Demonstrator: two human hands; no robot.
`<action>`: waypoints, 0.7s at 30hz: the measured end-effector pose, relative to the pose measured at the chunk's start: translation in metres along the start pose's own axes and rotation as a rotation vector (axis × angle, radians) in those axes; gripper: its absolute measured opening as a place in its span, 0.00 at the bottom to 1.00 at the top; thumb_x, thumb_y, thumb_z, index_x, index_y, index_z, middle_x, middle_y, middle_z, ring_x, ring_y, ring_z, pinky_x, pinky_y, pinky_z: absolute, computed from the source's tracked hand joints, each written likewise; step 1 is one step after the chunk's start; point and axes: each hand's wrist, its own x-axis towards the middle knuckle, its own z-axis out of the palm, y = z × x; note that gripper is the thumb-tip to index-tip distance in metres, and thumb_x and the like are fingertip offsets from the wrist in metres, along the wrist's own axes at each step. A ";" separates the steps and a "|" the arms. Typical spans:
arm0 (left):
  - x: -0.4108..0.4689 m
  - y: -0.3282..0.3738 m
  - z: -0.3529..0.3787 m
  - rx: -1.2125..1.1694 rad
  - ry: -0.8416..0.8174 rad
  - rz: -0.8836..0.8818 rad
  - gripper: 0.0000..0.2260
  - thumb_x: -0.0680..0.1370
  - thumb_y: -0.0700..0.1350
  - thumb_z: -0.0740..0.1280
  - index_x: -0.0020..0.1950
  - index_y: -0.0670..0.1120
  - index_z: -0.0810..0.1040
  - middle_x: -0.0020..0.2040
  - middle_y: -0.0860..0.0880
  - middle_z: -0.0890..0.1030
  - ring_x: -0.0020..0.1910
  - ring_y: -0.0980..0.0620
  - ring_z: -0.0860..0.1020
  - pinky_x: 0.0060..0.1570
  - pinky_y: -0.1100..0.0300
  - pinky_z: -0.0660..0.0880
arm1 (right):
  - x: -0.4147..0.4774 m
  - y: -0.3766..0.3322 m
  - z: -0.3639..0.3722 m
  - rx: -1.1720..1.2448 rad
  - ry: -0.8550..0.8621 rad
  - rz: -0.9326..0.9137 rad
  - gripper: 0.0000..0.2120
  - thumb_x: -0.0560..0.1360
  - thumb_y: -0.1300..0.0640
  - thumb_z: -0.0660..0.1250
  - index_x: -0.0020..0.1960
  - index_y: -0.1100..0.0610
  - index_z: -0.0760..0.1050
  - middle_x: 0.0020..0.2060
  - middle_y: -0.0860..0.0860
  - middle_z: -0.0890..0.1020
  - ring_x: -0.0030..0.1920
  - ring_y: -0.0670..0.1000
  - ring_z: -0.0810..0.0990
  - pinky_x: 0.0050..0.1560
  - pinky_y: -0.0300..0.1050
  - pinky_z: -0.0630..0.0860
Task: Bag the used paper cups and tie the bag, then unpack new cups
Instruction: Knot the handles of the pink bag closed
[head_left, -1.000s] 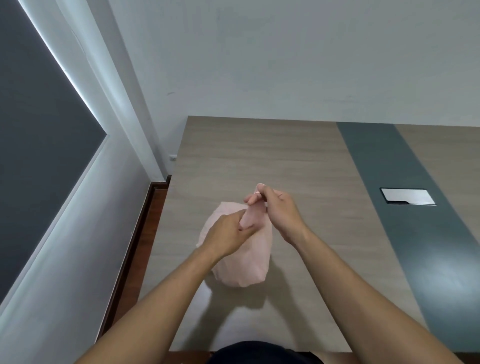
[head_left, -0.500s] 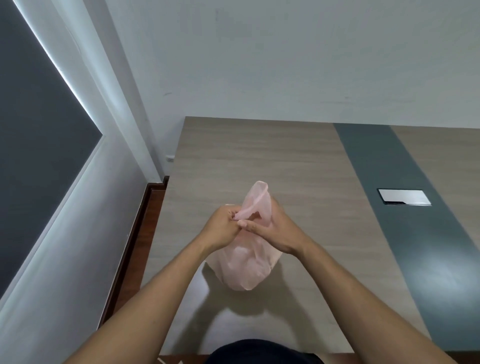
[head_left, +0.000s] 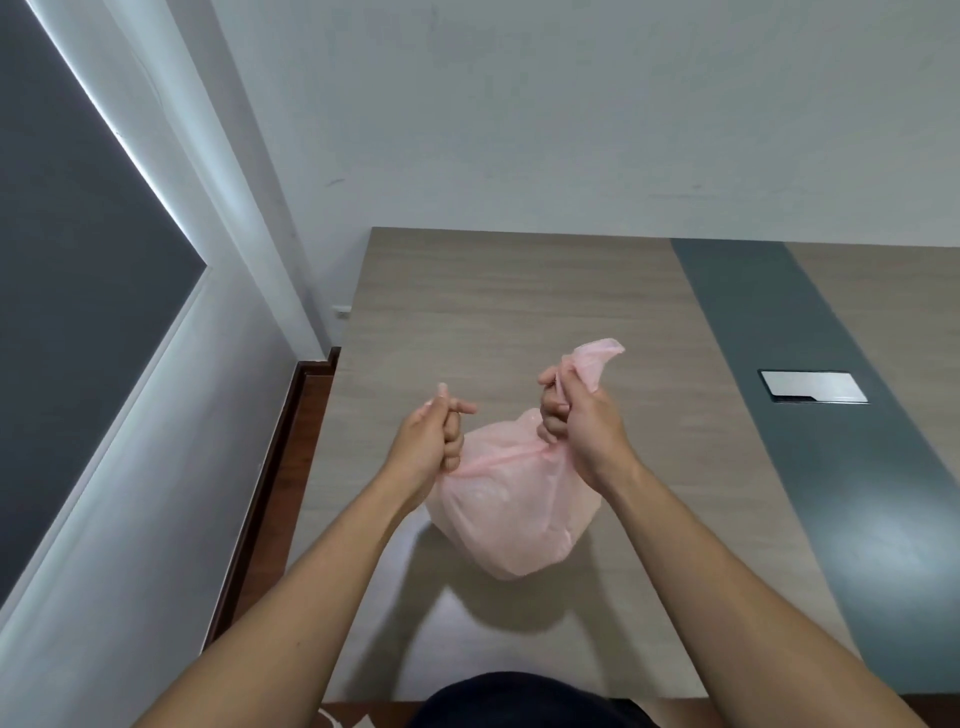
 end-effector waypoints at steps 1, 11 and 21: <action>0.002 0.002 0.000 -0.139 0.019 -0.023 0.23 0.92 0.59 0.55 0.54 0.42 0.77 0.30 0.53 0.61 0.24 0.56 0.58 0.23 0.61 0.56 | -0.004 -0.001 -0.002 -0.173 -0.024 -0.021 0.20 0.89 0.42 0.61 0.50 0.56 0.79 0.29 0.48 0.66 0.26 0.47 0.62 0.31 0.44 0.62; 0.002 0.025 0.023 -0.704 -0.036 0.012 0.22 0.91 0.60 0.54 0.43 0.48 0.68 0.30 0.52 0.61 0.26 0.54 0.63 0.27 0.61 0.68 | -0.012 0.029 0.006 -0.828 -0.259 -0.012 0.22 0.69 0.36 0.84 0.39 0.55 0.83 0.31 0.43 0.77 0.34 0.48 0.71 0.40 0.47 0.68; -0.025 0.018 0.000 0.438 -0.096 0.308 0.26 0.82 0.71 0.67 0.69 0.53 0.84 0.62 0.56 0.88 0.61 0.63 0.86 0.62 0.63 0.82 | -0.020 0.004 0.017 -0.568 -0.165 0.049 0.12 0.76 0.44 0.81 0.41 0.52 0.88 0.36 0.48 0.88 0.35 0.44 0.84 0.37 0.38 0.76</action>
